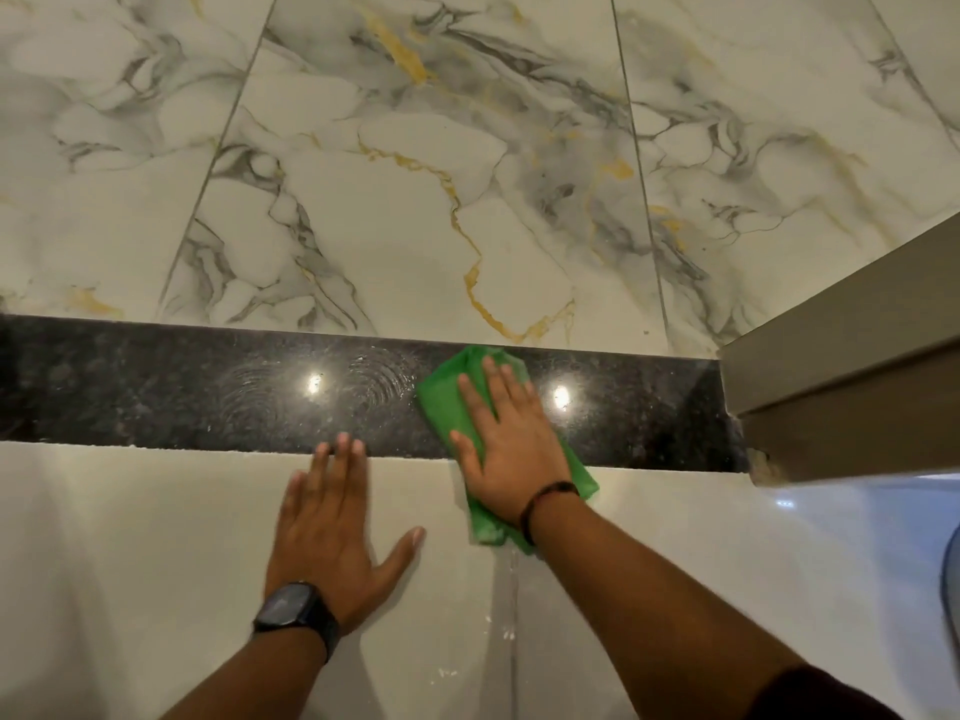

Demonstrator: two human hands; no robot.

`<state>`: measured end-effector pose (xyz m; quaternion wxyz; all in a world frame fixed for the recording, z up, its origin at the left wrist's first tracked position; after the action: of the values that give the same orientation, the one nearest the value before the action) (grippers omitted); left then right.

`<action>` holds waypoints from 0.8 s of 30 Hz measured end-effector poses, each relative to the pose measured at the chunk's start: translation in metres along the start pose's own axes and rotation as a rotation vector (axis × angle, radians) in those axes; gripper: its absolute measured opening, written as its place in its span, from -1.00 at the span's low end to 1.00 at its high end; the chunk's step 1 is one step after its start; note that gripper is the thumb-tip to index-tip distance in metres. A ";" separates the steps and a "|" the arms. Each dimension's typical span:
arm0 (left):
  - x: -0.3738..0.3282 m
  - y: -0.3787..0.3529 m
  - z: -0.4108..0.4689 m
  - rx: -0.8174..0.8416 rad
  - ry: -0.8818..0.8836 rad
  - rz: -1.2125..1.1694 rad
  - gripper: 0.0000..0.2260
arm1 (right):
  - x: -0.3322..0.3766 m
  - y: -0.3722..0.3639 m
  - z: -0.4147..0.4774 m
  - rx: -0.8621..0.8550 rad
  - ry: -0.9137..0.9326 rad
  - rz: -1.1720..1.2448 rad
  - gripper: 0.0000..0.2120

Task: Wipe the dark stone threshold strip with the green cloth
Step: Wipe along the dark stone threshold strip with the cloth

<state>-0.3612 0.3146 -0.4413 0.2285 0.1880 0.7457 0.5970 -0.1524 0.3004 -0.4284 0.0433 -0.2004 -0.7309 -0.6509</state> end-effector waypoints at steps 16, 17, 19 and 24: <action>0.026 0.004 -0.006 -0.009 0.025 -0.005 -0.11 | -0.055 0.023 0.013 -0.173 -0.498 -0.059 -0.38; 0.026 0.005 -0.007 0.000 0.022 -0.008 -0.10 | -0.032 0.019 0.024 -0.151 -0.431 -0.079 -0.38; 0.030 0.003 -0.008 0.006 0.031 -0.004 -0.09 | 0.020 0.004 0.038 -0.101 -0.248 -0.092 -0.38; 0.091 0.005 -0.018 -0.022 0.196 0.045 -0.09 | 0.068 -0.019 -0.003 0.097 0.244 -0.039 -0.42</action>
<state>-0.4466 0.3514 -0.4439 0.1429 0.1429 0.7535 0.6257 -0.2220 0.3118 -0.4242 0.1291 -0.1032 -0.7545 -0.6352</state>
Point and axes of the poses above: each hand's wrist, its own z-axis towards the middle knuckle, its own y-axis out of the back of the hand, x = y × z, the point moved 4 cm from there along z, towards the middle knuckle, and after that the axes turned 6 degrees about z, right-handed, at the moved point
